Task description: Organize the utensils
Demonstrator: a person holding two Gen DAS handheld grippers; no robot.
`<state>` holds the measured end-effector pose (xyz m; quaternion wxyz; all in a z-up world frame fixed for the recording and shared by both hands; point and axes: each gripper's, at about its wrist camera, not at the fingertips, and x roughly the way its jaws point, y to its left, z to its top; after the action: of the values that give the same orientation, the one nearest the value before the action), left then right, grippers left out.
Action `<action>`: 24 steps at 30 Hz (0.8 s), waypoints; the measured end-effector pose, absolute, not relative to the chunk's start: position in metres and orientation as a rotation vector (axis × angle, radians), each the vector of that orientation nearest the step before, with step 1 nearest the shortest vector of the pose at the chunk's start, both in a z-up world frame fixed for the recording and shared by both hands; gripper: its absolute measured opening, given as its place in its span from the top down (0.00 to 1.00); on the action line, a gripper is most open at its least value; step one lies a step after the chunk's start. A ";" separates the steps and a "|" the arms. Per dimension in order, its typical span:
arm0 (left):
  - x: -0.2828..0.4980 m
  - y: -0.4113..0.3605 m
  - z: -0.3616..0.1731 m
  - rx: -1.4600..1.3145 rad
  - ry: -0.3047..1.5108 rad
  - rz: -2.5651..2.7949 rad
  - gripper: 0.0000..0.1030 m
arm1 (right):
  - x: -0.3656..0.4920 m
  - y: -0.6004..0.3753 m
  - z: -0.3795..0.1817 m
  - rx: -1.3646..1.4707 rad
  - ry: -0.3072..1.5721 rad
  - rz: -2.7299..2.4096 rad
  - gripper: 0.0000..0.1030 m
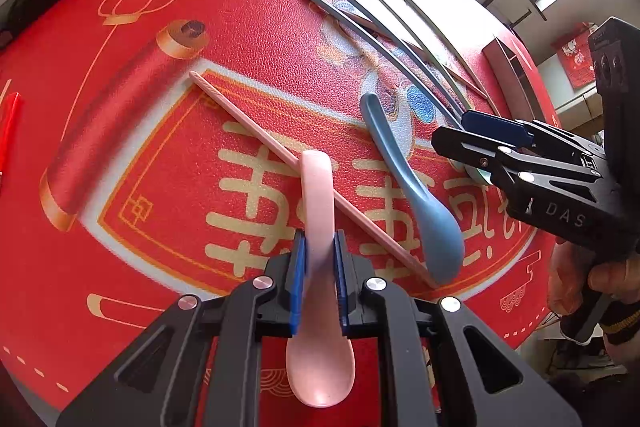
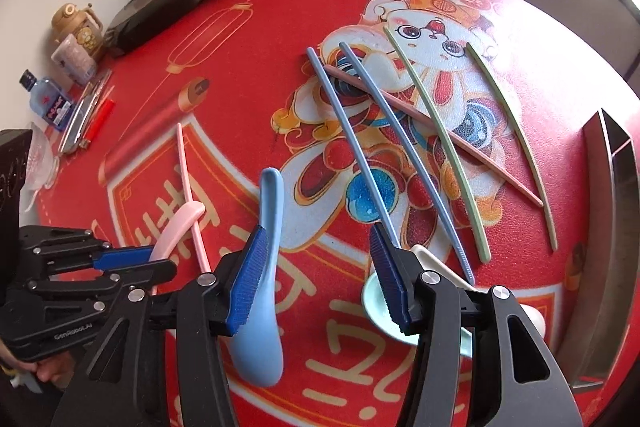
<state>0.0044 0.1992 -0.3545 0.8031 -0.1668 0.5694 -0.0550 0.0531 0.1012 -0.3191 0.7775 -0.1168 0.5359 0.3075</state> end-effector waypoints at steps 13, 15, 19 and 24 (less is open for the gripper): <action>0.002 0.201 -0.354 -0.361 1.217 -0.119 0.87 | 0.033 0.122 -0.336 -0.311 1.243 0.759 0.70; 0.001 0.201 -0.355 -0.366 1.217 -0.118 0.87 | 0.026 0.128 -0.337 -0.358 1.241 0.760 0.70; 0.001 0.202 -0.355 -0.366 1.217 -0.119 0.87 | 0.016 0.136 -0.345 -0.508 1.230 0.713 0.70; 0.001 0.202 -0.355 -0.369 1.217 -0.118 0.87 | 0.020 0.125 -0.342 -0.468 1.250 0.693 0.70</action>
<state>0.0009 0.2020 -0.3546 0.8029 -0.1720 0.5681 -0.0553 0.0203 0.1250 -0.3415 0.7304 -0.2126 0.5678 0.3145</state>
